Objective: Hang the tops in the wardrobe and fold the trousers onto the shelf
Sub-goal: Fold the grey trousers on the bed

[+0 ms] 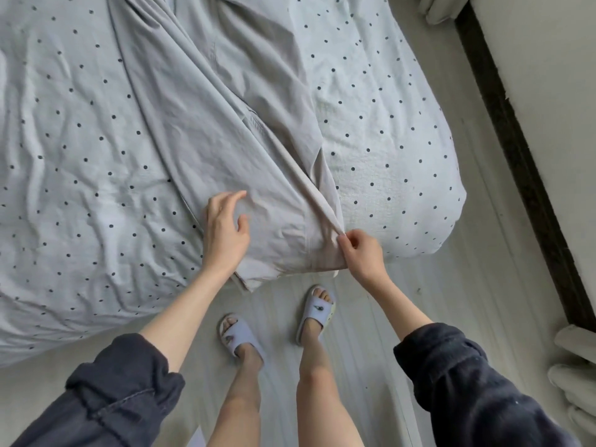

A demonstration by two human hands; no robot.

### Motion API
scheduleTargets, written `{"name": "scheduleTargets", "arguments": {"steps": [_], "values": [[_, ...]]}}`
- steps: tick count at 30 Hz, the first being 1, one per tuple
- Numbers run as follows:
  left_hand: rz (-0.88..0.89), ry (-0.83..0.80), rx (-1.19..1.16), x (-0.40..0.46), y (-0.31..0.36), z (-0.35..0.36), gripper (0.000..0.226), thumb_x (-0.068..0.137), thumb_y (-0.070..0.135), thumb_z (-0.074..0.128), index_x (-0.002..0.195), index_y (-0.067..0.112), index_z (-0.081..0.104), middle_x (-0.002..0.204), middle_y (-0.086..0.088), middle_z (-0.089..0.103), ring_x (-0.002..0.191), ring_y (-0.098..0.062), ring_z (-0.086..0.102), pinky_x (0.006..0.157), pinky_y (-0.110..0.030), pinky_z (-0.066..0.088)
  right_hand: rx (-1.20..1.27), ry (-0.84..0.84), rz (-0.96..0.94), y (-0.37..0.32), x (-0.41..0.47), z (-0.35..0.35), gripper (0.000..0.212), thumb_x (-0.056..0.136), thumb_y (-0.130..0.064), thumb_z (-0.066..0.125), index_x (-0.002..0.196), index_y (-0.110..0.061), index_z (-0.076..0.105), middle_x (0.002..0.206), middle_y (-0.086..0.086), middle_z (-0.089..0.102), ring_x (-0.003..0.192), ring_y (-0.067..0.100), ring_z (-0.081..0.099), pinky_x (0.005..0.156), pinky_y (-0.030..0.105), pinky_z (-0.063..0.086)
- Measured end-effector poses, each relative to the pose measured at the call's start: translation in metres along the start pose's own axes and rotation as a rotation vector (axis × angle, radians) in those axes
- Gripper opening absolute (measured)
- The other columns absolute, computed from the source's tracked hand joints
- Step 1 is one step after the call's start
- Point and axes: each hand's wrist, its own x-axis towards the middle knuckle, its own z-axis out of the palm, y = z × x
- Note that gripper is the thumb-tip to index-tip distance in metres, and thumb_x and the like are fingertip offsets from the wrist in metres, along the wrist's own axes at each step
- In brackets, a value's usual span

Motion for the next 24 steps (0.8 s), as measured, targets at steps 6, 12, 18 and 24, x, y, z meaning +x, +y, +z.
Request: {"name": "scheduleTargets", "arguments": {"steps": [6,12,18,24], "values": [[0.072,-0.134,0.237,0.007,-0.013,0.001,0.053,0.09,0.009,0.055,0.141,0.012,0.042,0.155,-0.018,0.019,0.142,-0.037,0.016,0.115,-0.042,0.015,-0.084,0.01,0.026,0.022,-0.01,0.002,0.03,0.096,-0.021,0.049,0.067,-0.021,0.044,0.063,-0.006,0.049,0.072,0.022,0.048,0.064,0.03,0.031],[0.146,-0.25,0.323,-0.001,-0.007,0.005,0.054,0.094,0.016,0.05,0.146,0.017,0.034,0.158,-0.013,0.011,0.144,-0.036,0.006,0.117,-0.041,0.008,-0.236,0.013,0.164,0.05,-0.015,-0.008,0.025,0.097,-0.026,0.045,0.074,-0.018,0.049,0.075,0.005,0.057,0.082,0.03,0.054,0.065,0.033,0.038],[0.083,-0.499,0.517,-0.001,-0.018,-0.007,0.059,0.096,0.025,0.041,0.15,0.028,0.015,0.159,0.001,0.0,0.145,-0.023,0.004,0.117,-0.04,0.017,-0.476,-0.119,0.194,0.013,0.009,-0.013,0.023,0.092,-0.021,0.041,0.074,-0.017,0.055,0.085,0.012,0.058,0.083,0.032,0.053,0.071,0.034,0.041],[0.045,-0.403,0.361,0.017,-0.017,-0.029,0.037,0.097,0.018,0.039,0.132,0.017,0.052,0.135,-0.006,0.051,0.121,-0.026,0.049,0.096,-0.038,0.039,-0.339,0.118,-0.087,-0.072,0.021,-0.012,0.025,0.094,-0.026,0.044,0.092,-0.008,0.061,0.086,0.01,0.066,0.077,0.026,0.058,0.063,0.031,0.039]]}}
